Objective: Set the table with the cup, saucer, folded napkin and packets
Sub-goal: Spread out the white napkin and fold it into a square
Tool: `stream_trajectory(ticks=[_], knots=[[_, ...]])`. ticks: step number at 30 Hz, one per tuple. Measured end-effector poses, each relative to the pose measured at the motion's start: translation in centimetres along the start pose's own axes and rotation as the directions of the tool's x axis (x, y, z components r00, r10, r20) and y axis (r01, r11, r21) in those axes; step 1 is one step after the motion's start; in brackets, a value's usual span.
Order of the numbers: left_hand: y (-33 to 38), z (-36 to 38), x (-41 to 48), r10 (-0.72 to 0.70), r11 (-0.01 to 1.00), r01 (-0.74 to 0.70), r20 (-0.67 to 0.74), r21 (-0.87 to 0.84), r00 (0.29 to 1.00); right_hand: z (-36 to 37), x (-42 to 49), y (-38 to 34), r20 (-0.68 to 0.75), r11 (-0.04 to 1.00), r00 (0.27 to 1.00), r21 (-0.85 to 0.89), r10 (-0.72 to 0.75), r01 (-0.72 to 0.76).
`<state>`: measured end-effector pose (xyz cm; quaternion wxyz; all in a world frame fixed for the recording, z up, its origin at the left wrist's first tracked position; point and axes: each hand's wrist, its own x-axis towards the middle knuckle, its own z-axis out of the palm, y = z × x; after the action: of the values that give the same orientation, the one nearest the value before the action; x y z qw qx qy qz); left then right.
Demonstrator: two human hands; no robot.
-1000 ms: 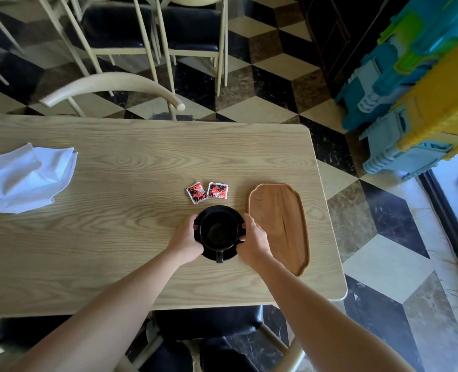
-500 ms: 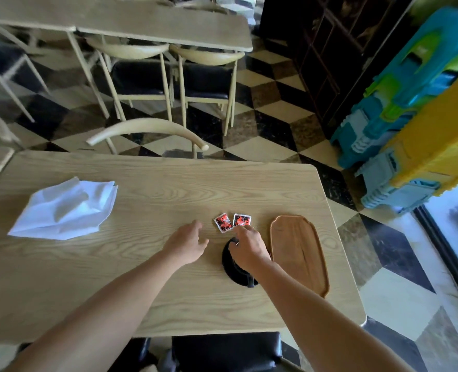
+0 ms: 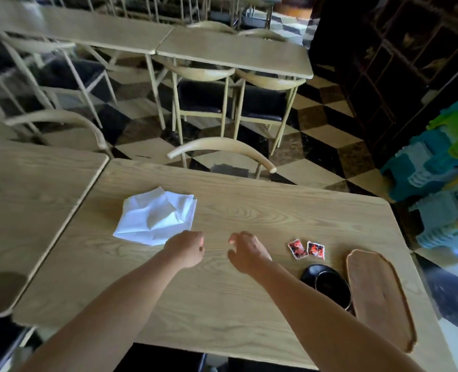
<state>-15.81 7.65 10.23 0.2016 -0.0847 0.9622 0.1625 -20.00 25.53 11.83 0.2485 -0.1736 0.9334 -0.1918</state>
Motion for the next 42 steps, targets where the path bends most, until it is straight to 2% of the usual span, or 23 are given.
stream_trajectory(ticks=[6, 11, 14, 16, 19, 22, 25, 27, 33, 36, 39, 42], knots=[[-8.7, 0.3, 0.7, -0.124, 0.991, 0.123, -0.013, -0.047, 0.992, 3.4, 5.1, -5.2, 0.085, 0.998, 0.996, -0.043, -0.036, 0.04], [-12.3, 1.2, 4.2, -0.186, 0.974, 0.157, -0.181, -0.163, 0.966, 7.1, 10.8, -7.5, 0.146, 0.999, 0.989, 0.049, 0.012, -0.02], [-12.5, 1.5, 7.4, -0.129, 0.982, 0.085, -0.266, -0.169, 0.955, 8.9, 14.3, -8.3, 0.093, 0.986, 0.995, 0.166, 0.02, -0.035], [-12.4, 1.6, 9.3, -0.052, 0.992, 0.021, -0.251, -0.125, 0.967, 10.0, 16.5, -8.5, 0.048, 0.975, 0.999, 0.223, 0.01, -0.02], [-12.6, 1.7, 11.4, 0.065, 0.998, -0.065, -0.185, 0.006, 0.981, 11.7, 18.7, -8.2, 0.07, 0.966, 0.997, 0.259, 0.008, -0.026], [-13.0, 2.7, 12.3, 0.084, 0.993, -0.068, -0.171, 0.1, 0.982, 13.7, 19.4, -7.8, 0.078, 0.962, 0.996, 0.268, 0.035, -0.055], [-13.8, 3.6, 12.0, 0.083, 0.986, -0.056, -0.176, 0.154, 0.981, 14.9, 19.0, -7.5, 0.027, 0.924, 0.995, 0.368, 0.099, -0.102], [-13.8, 3.6, 10.8, 0.11, 0.982, -0.082, -0.159, 0.17, 0.981, 14.9, 17.7, -7.8, 0.015, 0.913, 0.996, 0.397, 0.091, -0.09], [-12.6, 0.6, 5.1, 0.169, 0.966, -0.141, -0.117, 0.218, 0.979, 10.1, 11.5, -8.9, -0.076, 0.986, 0.993, 0.129, -0.092, 0.101], [-10.0, -2.4, 1.7, 0.164, 0.969, -0.112, -0.232, 0.222, 0.959, 5.5, 7.7, -9.2, -0.122, 0.988, 0.982, 0.028, -0.145, 0.149], [-6.2, -5.4, -2.2, 0.201, 0.949, -0.122, -0.257, 0.292, 0.945, 0.8, 3.7, -8.6, -0.17, 0.974, 0.96, -0.055, -0.225, 0.218], [-3.1, -8.1, -6.2, 0.179, 0.938, -0.067, -0.31, 0.339, 0.934, -3.4, -0.6, -7.7, -0.159, 0.957, 0.947, -0.123, -0.279, 0.262]])
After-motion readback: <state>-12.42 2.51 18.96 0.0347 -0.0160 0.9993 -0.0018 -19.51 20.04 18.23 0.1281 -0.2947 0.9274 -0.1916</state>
